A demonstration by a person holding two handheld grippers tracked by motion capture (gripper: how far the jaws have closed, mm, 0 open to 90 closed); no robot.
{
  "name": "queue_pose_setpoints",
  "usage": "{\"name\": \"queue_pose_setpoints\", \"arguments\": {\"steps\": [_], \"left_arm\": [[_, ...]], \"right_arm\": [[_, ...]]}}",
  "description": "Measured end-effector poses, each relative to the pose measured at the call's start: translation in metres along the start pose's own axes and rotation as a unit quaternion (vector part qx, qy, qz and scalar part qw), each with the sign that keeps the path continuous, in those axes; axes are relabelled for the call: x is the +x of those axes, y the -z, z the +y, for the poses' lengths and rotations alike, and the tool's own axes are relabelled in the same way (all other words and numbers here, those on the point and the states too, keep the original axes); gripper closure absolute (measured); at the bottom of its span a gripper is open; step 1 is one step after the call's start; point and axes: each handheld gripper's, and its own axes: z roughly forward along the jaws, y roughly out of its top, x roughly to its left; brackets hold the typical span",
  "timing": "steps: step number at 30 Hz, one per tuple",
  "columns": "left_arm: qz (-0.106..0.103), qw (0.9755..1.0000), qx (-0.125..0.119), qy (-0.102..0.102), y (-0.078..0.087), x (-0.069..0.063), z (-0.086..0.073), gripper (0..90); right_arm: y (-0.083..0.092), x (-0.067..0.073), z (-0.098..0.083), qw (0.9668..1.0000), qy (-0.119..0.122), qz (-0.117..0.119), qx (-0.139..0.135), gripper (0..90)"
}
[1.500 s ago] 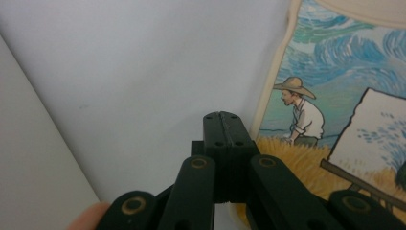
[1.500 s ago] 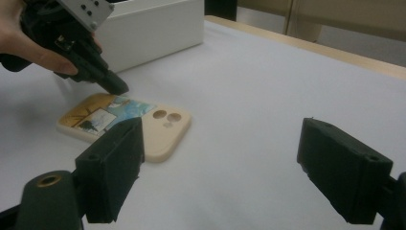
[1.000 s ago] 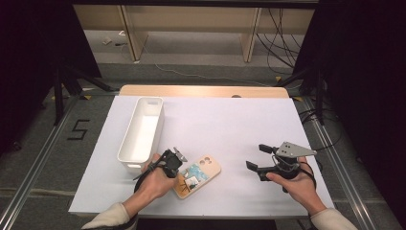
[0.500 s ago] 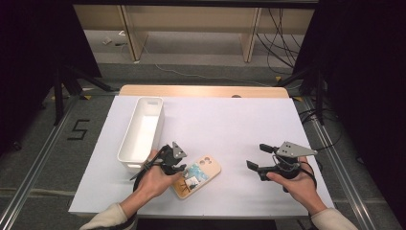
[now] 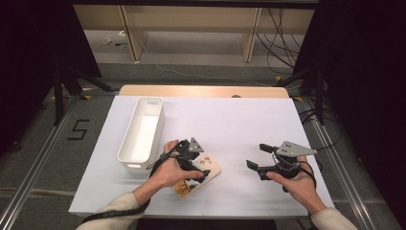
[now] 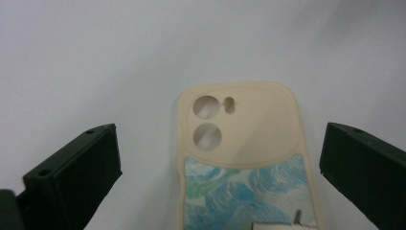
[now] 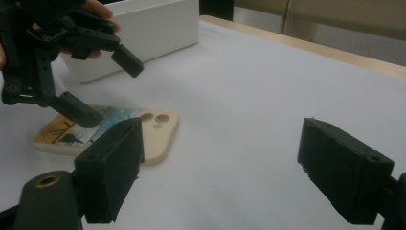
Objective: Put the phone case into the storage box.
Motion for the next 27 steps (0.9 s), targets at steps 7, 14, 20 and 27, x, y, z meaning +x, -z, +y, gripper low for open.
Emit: {"name": "queue_pose_setpoints", "arguments": {"steps": [7,14,20,27], "left_arm": [[-0.002,1.0,0.002,-0.003,-0.019,-0.003,0.009,0.0],[-0.008,0.9998,0.018,-0.005,-0.038,-0.016,0.014,0.0],[-0.009,0.9997,0.024,-0.003,-0.045,-0.018,0.014,0.0],[-0.014,0.9996,0.026,0.0,-0.05,-0.019,0.014,0.0]], "right_arm": [[0.001,-0.001,0.0,1.0,-0.001,-0.001,-0.004,16.8],[0.001,-0.001,0.0,1.0,0.0,-0.002,-0.004,16.8],[0.001,-0.001,0.0,1.0,0.001,-0.002,-0.004,16.8],[0.001,-0.001,0.0,1.0,0.002,-0.002,-0.003,16.8]]}}
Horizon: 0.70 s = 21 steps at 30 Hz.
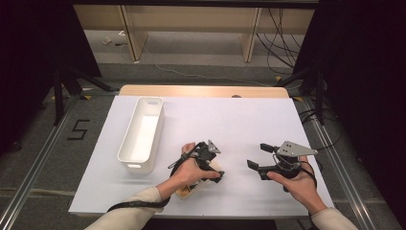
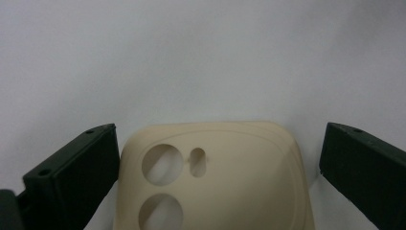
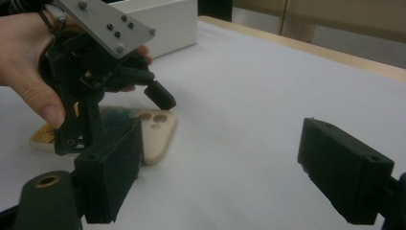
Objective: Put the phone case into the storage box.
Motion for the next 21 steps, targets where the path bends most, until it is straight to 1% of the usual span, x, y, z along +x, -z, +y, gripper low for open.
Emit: {"name": "queue_pose_setpoints", "arguments": {"steps": [1,4,9,11,13,16,21], "left_arm": [[0.001,1.0,0.001,-0.001,-0.0007,0.0003,-0.0001,0.0],[-0.006,1.0,0.006,-0.001,-0.0025,0.002,-0.0004,0.1],[-0.006,0.9999,0.008,0.0,-0.004,0.0026,-0.0009,0.8],[-0.006,0.9999,0.009,0.005,-0.0043,0.0026,-0.0008,0.8],[-0.005,0.9999,0.009,0.002,-0.0045,0.0024,-0.0006,1.0],[-0.007,0.9999,0.011,0.005,-0.0042,0.0028,-0.0006,1.3],[-0.008,0.9999,0.013,0.003,-0.0039,0.0029,-0.0005,2.0]], "right_arm": [[0.0,0.0,0.0,1.0,0.001,0.0,0.0,16.8],[0.0002,0.0001,0.0,1.0,0.001,-0.001,0.001,16.8],[0.0003,-0.0002,0.0001,1.0,0.001,0.0,0.0,16.9],[0.0003,-0.0002,0.0001,1.0,0.001,0.0,0.0,16.8],[0.0004,-0.0002,0.0001,1.0,0.001,0.0,0.001,16.8],[0.0005,-0.0001,0.0001,1.0,0.001,0.001,0.001,16.9],[0.0005,-0.0002,0.0,1.0,0.001,0.001,0.001,16.8]]}}
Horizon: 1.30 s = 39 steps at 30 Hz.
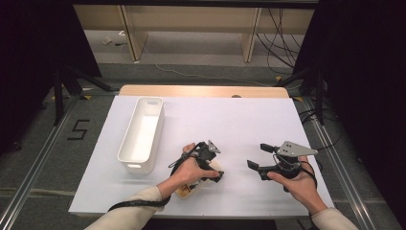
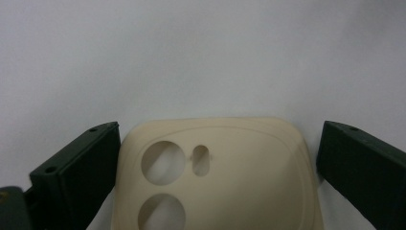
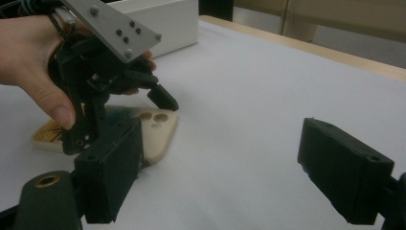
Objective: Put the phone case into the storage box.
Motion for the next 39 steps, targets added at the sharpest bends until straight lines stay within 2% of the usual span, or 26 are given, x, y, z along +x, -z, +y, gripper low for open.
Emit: {"name": "queue_pose_setpoints", "arguments": {"steps": [3,6,17,39], "left_arm": [[0.0,1.0,0.002,0.003,0.001,0.0003,0.0002,3.3],[0.005,1.0,0.003,0.002,0.0027,-0.0002,0.0009,9.2],[0.01,0.9999,0.009,0.007,0.0035,-0.002,0.0017,11.1],[0.012,0.9998,0.004,0.013,0.0052,-0.0027,0.0007,11.7]], "right_arm": [[0.0002,0.0001,0.0,1.0,0.0,0.0,0.0,16.9],[0.0003,0.0002,0.0003,1.0,0.001,0.0,-0.003,16.9],[0.0004,0.0003,0.0003,1.0,0.002,0.001,-0.002,16.8],[0.0017,-0.001,0.0005,1.0,-0.001,-0.001,-0.005,16.9]]}}
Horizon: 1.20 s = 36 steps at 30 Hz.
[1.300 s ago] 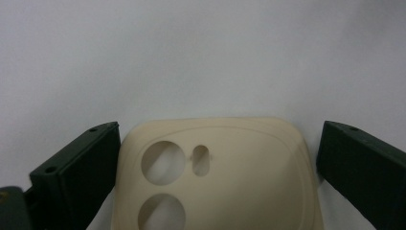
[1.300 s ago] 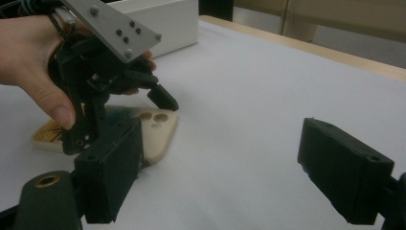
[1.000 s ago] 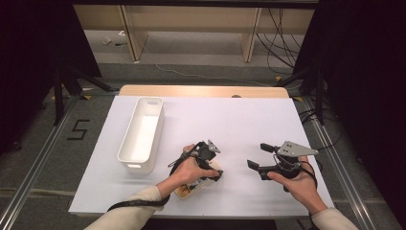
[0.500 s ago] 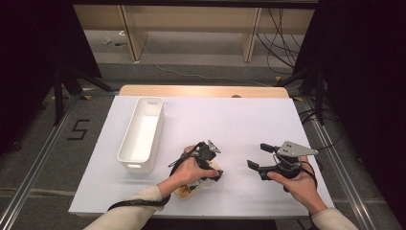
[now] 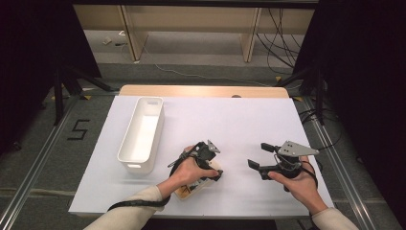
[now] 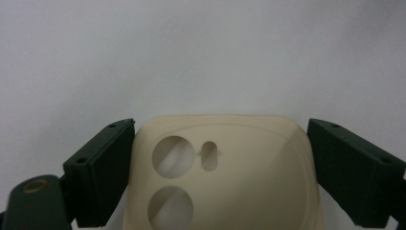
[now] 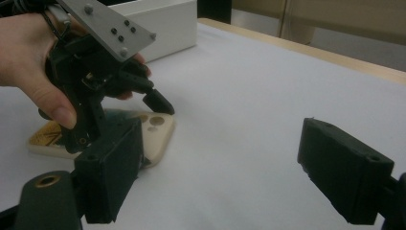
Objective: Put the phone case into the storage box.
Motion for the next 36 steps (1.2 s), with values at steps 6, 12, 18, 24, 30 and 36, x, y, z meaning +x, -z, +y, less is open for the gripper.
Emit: {"name": "queue_pose_setpoints", "arguments": {"steps": [6,12,18,24,30,36], "left_arm": [[-0.002,0.9998,-0.015,0.009,0.006,0.001,0.002,11.7],[-0.003,0.9995,-0.027,0.015,0.011,0.001,0.005,11.7],[-0.003,0.9984,-0.049,0.027,0.019,0.005,0.008,11.7],[-0.006,0.9969,-0.07,0.036,0.029,0.009,0.011,11.7],[-0.005,0.9944,-0.094,0.048,0.039,0.012,0.016,11.7],[0.001,0.9918,-0.114,0.057,0.046,0.015,0.019,11.7]], "right_arm": [[0.0,0.0,0.0,1.0,0.0,0.0,0.0,16.8],[0.001,-0.001,0.0,1.0,-0.001,-0.003,-0.001,16.9],[0.001,-0.001,0.0,1.0,-0.001,-0.002,-0.004,16.9],[0.002,-0.001,0.001,1.0,-0.001,-0.004,-0.004,16.8],[0.001,-0.001,0.0,1.0,-0.001,-0.004,-0.005,16.8],[0.001,-0.001,0.0,1.0,-0.003,-0.005,-0.006,16.8]]}}
